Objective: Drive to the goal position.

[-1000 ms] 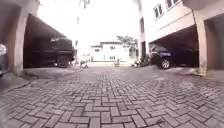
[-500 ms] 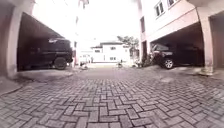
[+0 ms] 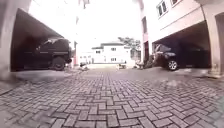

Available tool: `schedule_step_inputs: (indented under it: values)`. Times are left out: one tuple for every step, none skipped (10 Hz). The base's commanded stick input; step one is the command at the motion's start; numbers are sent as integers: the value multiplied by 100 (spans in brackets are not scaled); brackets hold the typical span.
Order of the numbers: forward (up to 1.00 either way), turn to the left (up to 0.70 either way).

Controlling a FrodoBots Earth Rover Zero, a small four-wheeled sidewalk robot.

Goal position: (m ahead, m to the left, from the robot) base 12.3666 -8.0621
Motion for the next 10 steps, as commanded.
schedule_step_inputs:
  values:
    - [69, -30]
    - [69, -14]
    - [69, 3]
    - [69, 3]
    - [69, 3]
    - [69, 3]
    - [69, 3]
    - [69, 3]
    - [69, 3]
    - [69, 3]
